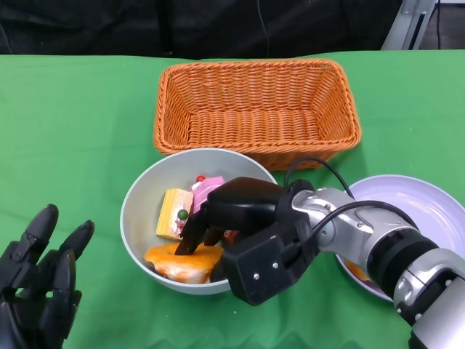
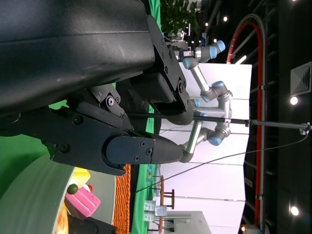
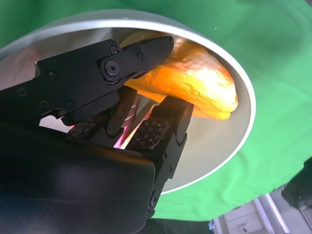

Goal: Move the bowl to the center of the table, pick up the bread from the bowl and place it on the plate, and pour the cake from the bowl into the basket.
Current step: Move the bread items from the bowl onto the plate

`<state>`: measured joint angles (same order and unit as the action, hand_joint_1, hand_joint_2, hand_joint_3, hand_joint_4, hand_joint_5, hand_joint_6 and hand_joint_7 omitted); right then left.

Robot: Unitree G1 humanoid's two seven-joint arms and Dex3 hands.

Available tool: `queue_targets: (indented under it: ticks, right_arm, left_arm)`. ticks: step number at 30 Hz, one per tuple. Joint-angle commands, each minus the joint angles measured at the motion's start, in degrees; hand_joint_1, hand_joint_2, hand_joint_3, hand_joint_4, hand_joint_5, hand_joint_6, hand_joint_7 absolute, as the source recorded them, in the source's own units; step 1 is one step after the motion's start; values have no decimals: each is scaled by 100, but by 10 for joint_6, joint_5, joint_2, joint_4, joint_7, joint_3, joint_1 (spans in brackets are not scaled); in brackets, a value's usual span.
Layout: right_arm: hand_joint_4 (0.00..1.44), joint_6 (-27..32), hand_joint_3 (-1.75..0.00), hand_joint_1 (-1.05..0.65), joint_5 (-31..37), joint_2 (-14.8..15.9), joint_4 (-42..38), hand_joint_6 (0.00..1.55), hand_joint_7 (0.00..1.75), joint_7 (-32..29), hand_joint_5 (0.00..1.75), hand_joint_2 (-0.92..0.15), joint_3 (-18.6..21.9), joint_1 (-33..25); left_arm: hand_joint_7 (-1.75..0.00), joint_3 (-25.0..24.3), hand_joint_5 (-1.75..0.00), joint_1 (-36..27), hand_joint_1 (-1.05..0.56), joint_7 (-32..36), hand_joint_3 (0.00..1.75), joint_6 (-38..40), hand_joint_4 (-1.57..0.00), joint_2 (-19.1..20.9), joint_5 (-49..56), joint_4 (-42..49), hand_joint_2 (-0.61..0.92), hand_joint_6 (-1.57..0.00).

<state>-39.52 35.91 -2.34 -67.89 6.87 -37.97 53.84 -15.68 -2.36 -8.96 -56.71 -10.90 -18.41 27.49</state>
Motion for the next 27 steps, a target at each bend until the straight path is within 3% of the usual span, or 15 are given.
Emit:
queue_targets:
  ticks: [1,18,27]
  right_arm:
    - [109,7,0,-23,-5,9,-6,114,1,-2,18,-83,14,-8]
    - [110,-9,0,-21,-23,19,11,113,1,-3,17,-81,57,0]
    - [111,-7,-1,-25,-44,30,39,113,0,35,19,-85,85,3]
  left_arm:
    - [0,0,0,4,-48,-4,33,1,-99,9,-8,2,92,-86]
    - [0,-3,0,14,-47,-15,33,-1,-99,17,-18,19,92,-85]
    - [0,-5,0,17,-48,-17,33,-1,-100,20,-19,26,92,-85]
